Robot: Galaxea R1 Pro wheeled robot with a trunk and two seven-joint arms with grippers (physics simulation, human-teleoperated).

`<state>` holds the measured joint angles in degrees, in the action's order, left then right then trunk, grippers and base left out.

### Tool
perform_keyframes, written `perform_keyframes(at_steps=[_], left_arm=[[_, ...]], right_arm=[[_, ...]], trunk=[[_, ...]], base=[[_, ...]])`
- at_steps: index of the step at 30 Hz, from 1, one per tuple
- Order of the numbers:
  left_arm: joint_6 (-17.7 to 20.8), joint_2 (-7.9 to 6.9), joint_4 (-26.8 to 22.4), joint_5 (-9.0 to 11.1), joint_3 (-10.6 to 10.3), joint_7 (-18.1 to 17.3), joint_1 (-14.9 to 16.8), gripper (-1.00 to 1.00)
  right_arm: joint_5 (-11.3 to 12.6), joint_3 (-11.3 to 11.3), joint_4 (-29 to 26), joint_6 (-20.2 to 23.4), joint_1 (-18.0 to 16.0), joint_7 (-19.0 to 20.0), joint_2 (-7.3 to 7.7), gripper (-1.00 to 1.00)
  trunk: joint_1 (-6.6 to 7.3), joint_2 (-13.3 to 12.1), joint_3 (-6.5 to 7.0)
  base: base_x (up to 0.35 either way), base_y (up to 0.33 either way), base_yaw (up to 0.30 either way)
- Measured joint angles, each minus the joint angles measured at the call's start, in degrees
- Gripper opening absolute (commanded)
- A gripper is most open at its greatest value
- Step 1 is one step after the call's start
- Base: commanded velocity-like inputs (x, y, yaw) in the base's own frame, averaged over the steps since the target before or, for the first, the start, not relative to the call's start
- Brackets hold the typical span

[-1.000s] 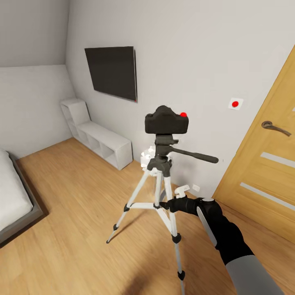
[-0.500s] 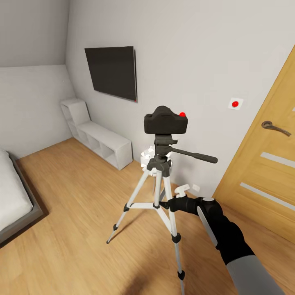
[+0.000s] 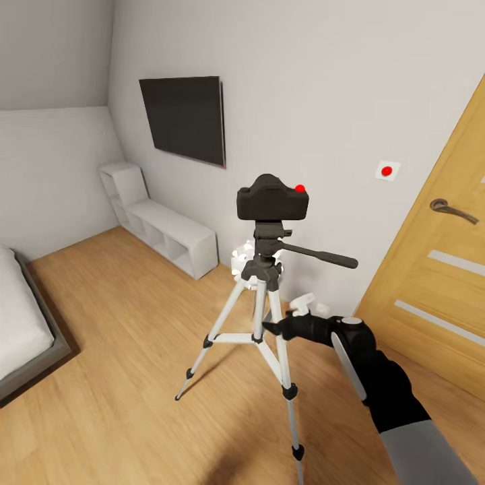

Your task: Attach the digital camera to the camera tripod in the bedroom.

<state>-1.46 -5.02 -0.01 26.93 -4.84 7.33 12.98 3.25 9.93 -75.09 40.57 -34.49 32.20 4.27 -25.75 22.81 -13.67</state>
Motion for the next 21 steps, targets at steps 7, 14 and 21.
perform_keyframes(at_steps=[7,14,21], left_arm=[[0.0,0.0,0.0,0.0,0.0,0.0,0.0,1.0],[0.0,-0.02,0.0,0.0,0.0,0.0,0.0,1.0],[0.0,-0.06,0.0,0.0,0.0,0.0,0.0,1.0]], right_arm=[[0.2,-0.3,-2.6,2.1,0.0,9.1,4.85,1.0],[0.0,-4.0,-3.6,3.7,0.0,20.5,10.94,1.0],[-0.1,-9.6,-2.2,4.0,0.0,23.5,14.29,1.0]], trunk=[[0.0,0.0,0.0],[0.0,0.0,0.0],[0.0,0.0,0.0]], base=[[0.0,0.0,0.0],[0.0,0.0,0.0],[0.0,0.0,0.0]])
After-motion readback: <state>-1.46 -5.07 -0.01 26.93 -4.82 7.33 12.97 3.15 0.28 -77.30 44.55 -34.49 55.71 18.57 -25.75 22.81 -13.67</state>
